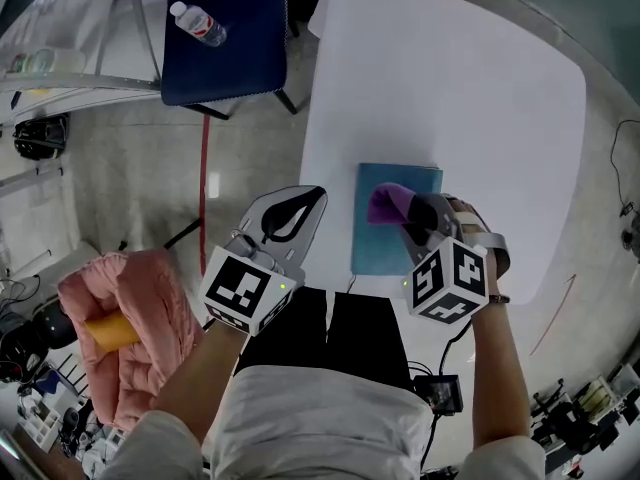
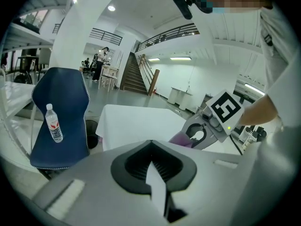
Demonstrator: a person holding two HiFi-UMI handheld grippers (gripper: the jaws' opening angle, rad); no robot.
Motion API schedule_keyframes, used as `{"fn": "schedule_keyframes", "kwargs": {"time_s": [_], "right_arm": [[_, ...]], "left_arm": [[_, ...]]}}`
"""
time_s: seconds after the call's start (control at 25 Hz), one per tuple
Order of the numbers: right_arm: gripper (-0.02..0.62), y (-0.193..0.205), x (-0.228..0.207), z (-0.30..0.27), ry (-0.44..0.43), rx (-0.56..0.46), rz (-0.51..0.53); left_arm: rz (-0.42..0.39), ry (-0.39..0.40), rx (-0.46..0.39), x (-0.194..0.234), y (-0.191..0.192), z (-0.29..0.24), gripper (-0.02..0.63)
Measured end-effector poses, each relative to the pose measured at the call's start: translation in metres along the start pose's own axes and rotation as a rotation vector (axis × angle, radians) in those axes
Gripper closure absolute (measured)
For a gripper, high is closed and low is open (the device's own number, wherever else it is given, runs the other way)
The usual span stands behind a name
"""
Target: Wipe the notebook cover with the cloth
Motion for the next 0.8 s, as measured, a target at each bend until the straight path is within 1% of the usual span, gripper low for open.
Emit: {"fn": "schedule_keyframes", "kwargs": {"time_s": [0.44,0.64,0.8], "right_arm": [[0.485,-0.033,-0.033,-0.016,0.033,0.015,0.048],[0.485,-0.040,-0.038,-0.026,0.015,0.025,0.065],[0.485,-0.043,-0.038,-0.031,0.027,0.045,0.093]], "left_arm": [[0.015,0.002,0.012,0.021,-0.001,-0.001,0.606],[0.022,-0.001,0.018,0.030,0.000,-0.002,0.606],[0.028,-0.003,0.022,0.036,0.000,-0.003,0.606]]}}
Point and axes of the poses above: the fingertips, and each gripper's own axes: z backward along the fingers, x to its left, y out of its underside, the point moved 9 cm from there along z, backward along the fingers, and after that the axes turned 15 degrees about x, right-handed, at the moved point
